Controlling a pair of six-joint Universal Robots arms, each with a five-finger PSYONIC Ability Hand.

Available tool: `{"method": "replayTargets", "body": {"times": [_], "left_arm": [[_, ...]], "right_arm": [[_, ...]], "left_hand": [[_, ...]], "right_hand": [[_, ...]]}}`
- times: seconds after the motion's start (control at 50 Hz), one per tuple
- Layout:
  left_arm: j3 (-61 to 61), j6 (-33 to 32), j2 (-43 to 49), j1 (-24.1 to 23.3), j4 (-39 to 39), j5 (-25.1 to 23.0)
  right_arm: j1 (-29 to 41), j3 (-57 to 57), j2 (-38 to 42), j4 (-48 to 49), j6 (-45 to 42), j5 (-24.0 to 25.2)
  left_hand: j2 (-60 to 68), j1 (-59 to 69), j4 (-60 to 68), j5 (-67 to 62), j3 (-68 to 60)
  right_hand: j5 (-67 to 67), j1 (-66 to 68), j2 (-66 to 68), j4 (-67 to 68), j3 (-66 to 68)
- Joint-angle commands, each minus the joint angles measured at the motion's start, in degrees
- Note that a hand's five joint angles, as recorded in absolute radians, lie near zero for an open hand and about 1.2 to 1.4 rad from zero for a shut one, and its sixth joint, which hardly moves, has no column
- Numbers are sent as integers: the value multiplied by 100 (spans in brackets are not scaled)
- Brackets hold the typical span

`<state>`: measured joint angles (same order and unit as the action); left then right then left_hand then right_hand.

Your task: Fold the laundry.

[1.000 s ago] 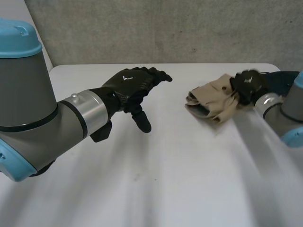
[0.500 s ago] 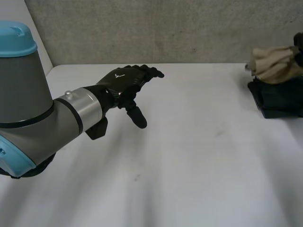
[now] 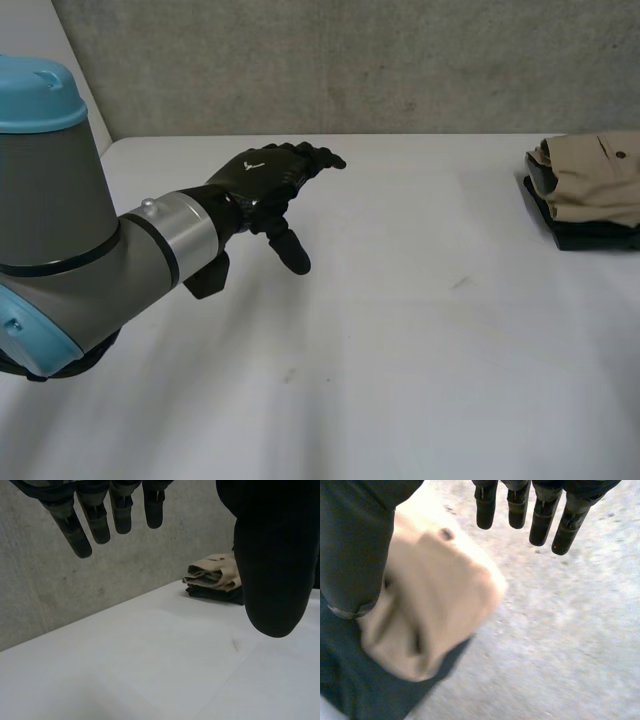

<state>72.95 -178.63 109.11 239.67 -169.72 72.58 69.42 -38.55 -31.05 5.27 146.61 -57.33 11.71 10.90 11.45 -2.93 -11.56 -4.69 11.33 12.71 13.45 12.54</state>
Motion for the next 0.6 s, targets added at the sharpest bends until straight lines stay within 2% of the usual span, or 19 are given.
{"method": "replayTargets", "body": {"times": [0.02,0.04,0.14,0.26,0.28,0.34,0.46,0.6], "left_arm": [[-17,-5,-206,10,-17,19],[-17,-5,-258,19,-17,20],[0,-5,-583,63,-52,221],[141,-32,-918,159,-237,845],[202,-58,-1057,229,-324,1020],[308,-58,-1208,379,-439,1206],[711,-84,-1322,800,-501,1285],[993,-84,-1322,836,-518,1285]], "right_arm": [[159,-161,-1350,-930,-282,-1227],[386,-240,-1699,-1044,-221,-1585],[1292,-723,-2686,-1124,402,-2273],[2171,-1865,-3626,-1089,1536,-2292],[2407,-2241,-3993,-1072,1859,-2309],[2855,-3031,-4513,-862,2309,-2344],[3682,-4343,-4866,-63,2452,-2493],[3956,-4600,-4920,89,2267,-3012]], "left_hand": [[-83,-1,-56,204,68],[-83,-1,-56,204,68],[-99,-17,-73,220,84],[-150,-68,-123,271,135],[-150,-68,-123,271,135],[-167,-85,-140,288,152],[-167,-85,-140,288,152],[-171,-90,-145,293,156]], "right_hand": [[469,-133,-271,-345,-254],[469,-133,-271,-345,-254],[469,-133,-271,-345,-254],[469,-133,-271,-345,-254],[469,-133,-271,-345,-254],[469,-133,-271,-345,-254],[469,-133,-271,-345,-254],[469,-133,-271,-345,-254]]}}
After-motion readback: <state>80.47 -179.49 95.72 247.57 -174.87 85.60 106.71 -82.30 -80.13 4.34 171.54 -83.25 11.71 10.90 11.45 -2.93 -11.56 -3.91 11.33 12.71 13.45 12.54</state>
